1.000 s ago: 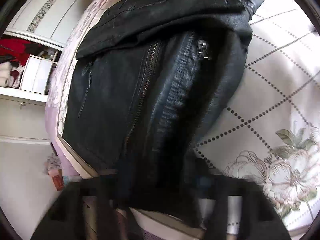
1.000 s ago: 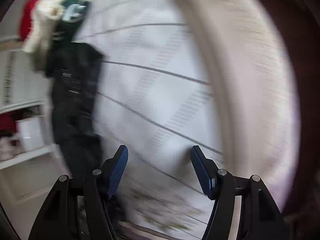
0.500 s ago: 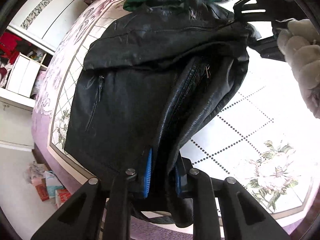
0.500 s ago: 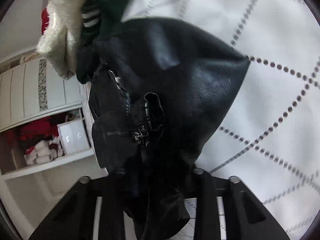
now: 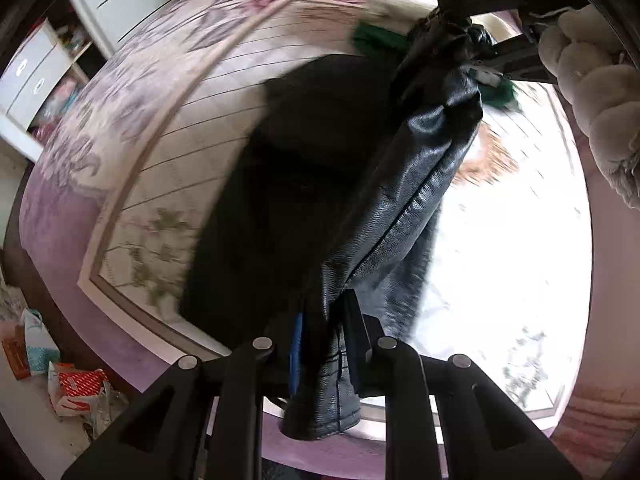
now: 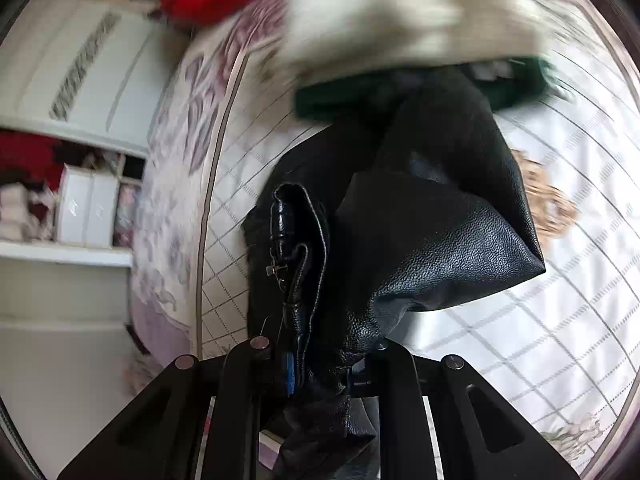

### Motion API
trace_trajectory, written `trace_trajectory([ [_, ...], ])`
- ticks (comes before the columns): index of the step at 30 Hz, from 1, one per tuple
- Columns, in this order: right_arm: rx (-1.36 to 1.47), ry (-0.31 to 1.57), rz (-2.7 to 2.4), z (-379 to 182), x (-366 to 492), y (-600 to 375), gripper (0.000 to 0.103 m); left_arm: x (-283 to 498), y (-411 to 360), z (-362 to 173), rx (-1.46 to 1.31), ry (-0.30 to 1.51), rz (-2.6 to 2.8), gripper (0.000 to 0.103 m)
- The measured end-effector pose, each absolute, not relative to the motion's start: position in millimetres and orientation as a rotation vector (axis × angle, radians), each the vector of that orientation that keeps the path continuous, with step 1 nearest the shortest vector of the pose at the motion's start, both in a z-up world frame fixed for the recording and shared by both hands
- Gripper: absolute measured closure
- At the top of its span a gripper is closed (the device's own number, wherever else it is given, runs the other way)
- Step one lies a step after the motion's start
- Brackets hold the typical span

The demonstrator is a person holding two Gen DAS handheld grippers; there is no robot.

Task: Fold large clothes
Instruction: 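Grasp the jacket with the left tool and lift it while the right tool holds the other side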

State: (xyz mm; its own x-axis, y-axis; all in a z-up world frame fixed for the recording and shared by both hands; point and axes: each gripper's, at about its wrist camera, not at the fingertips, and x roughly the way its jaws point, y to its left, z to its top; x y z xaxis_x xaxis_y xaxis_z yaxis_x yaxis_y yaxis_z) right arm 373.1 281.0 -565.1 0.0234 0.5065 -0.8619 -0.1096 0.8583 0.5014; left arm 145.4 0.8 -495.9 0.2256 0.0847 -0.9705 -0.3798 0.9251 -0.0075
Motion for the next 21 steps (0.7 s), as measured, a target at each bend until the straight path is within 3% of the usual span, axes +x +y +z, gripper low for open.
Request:
trace_trajectory([
  [7, 0.045, 1.611, 0.393, -625.8, 387.1, 446.8, 0.082, 139.0, 115.2, -567.9, -0.430, 1.381, 0.345, 0.082],
  [8, 0.038, 1.631, 0.376, -638.2, 385.8, 455.7, 0.072, 137.6, 130.3, -582.5, -0.489, 1.398, 0.315, 0.082],
  [9, 0.023, 1.651, 0.378, -647.8, 385.4, 466.2, 0.054, 135.4, 140.1, -590.4, -0.539, 1.406, 0.300, 0.082],
  [11, 0.017, 1.675, 0.414, -660.9, 383.9, 483.2, 0.037, 125.8, 159.5, -597.6, -0.651, 1.393, 0.281, 0.075],
  [15, 0.109, 1.654, 0.544, -647.0, 380.0, 487.4, 0.028, 103.2, 176.4, -591.0, -0.776, 1.352, 0.304, 0.064],
  [17, 0.227, 1.658, 0.644, -635.7, 377.1, 472.9, 0.028, 95.0, 178.0, -582.5, -0.813, 1.333, 0.322, 0.029],
  [18, 0.259, 1.650, 0.651, -630.6, 374.5, 460.9, 0.028, 93.2, 176.8, -576.3, -0.816, 1.315, 0.331, 0.025],
  [21, 0.288, 1.582, 0.526, -614.2, 368.8, 401.6, 0.028, 103.2, 165.2, -567.9, -0.780, 1.291, 0.340, 0.023],
])
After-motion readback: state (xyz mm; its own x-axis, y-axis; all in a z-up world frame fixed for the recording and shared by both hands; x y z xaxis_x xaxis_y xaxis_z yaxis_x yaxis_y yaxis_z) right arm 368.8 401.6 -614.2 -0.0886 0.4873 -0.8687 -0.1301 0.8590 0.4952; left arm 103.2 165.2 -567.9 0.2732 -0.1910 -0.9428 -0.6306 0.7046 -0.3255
